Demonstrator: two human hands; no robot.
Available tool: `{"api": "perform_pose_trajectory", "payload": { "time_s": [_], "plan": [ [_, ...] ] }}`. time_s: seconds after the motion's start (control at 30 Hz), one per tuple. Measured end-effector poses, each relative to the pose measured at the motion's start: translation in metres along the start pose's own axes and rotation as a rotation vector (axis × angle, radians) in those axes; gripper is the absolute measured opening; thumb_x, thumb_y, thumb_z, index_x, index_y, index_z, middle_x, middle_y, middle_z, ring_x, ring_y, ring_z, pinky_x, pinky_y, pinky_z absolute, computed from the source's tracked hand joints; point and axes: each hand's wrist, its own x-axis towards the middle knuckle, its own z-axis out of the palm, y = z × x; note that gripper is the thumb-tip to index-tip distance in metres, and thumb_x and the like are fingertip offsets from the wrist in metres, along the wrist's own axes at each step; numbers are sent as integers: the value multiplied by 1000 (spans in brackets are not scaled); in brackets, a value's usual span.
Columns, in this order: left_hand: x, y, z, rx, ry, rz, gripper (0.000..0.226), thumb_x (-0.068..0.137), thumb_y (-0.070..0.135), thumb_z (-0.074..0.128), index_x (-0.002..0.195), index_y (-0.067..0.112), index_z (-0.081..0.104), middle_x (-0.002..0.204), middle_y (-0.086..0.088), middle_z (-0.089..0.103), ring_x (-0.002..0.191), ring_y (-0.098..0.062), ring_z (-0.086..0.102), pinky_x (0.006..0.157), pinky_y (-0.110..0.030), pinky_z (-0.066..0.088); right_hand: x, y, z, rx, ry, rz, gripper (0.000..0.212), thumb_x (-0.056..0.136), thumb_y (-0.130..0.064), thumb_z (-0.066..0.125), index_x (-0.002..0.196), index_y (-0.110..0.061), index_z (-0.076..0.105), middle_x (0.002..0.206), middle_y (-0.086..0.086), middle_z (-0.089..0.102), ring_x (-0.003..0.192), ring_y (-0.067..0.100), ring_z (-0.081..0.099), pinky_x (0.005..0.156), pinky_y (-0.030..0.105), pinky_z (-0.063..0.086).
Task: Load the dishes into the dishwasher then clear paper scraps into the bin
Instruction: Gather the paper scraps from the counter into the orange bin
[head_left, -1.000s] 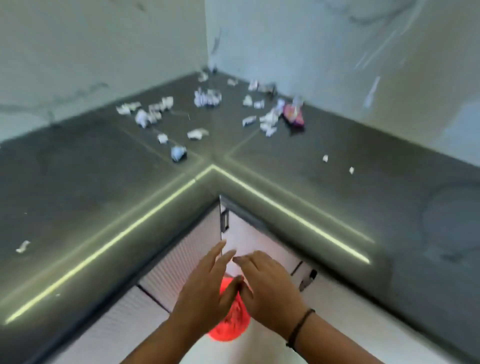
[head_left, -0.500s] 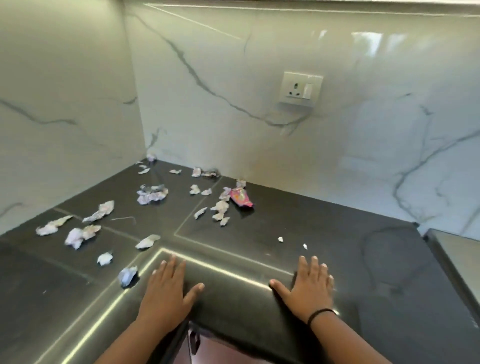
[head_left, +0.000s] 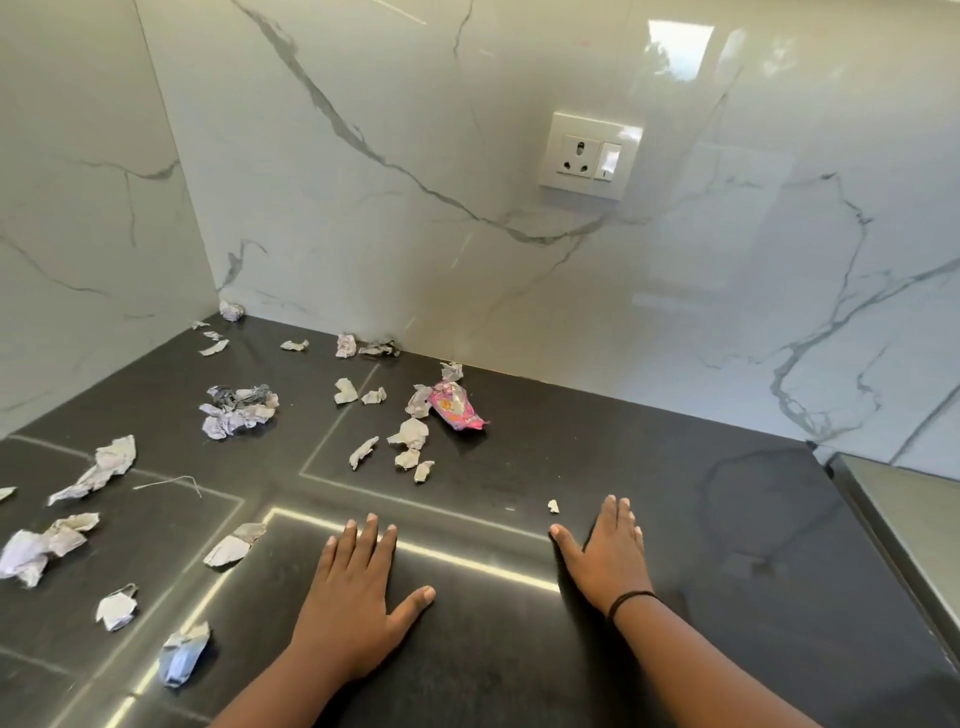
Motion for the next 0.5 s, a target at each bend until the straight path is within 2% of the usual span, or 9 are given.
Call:
{"api": "perform_pose_trajectory", "payload": {
  "time_s": [0.1, 0.2, 0.27, 0.33, 0.4, 0.5],
  "plan": [
    [11, -2, 0, -19, 5, -7, 111, 64, 89, -7, 154, 24, 3, 160, 0, -9, 142, -15, -21, 108, -29, -25, 21, -27, -1, -62, -41, -118, 47, 99, -24, 36, 142, -5, 31, 150, 14, 29, 138, 28, 29, 114, 35, 27],
    [25, -1, -1, -12, 17, -21, 106, 67, 87, -3, 154, 25, 2, 160, 1, -9, 145, -17, -17, 112, -32, -20, 27, -54, -5, -221, -108, -211, 47, 96, -2, 33, 143, -4, 32, 147, 11, 35, 133, 27, 39, 104, 35, 40],
    [36, 3, -1, -8, 19, -38, 104, 68, 87, -2, 153, 26, -2, 160, 1, -14, 145, -18, -19, 112, -34, -19, 25, -65, -5, -352, -132, -291, 42, 97, -1, 35, 139, -5, 41, 142, 12, 43, 126, 29, 48, 100, 36, 44],
    [49, 7, -2, -17, 36, -60, 99, 73, 85, 3, 153, 27, -6, 159, 1, -18, 143, -17, -25, 113, -35, -20, 20, -72, -6, -439, -160, -354, 35, 96, -2, 37, 127, -6, 54, 129, 15, 54, 116, 32, 56, 95, 39, 48],
    [70, 10, -2, -24, 68, -78, 94, 79, 83, 15, 153, 27, -6, 159, -1, -19, 142, -20, -27, 115, -38, -17, 22, -78, -6, -454, -185, -397, 28, 94, -2, 40, 115, -5, 59, 118, 15, 56, 108, 33, 57, 90, 41, 49],
    [102, 13, 1, -20, 100, -109, 94, 81, 79, 23, 153, 25, -5, 159, -5, -19, 143, -25, -25, 117, -44, -12, 40, -85, -3, -365, -143, -480, 26, 95, -6, 41, 108, -8, 63, 113, 11, 57, 103, 28, 56, 89, 37, 49]
  ]
}}
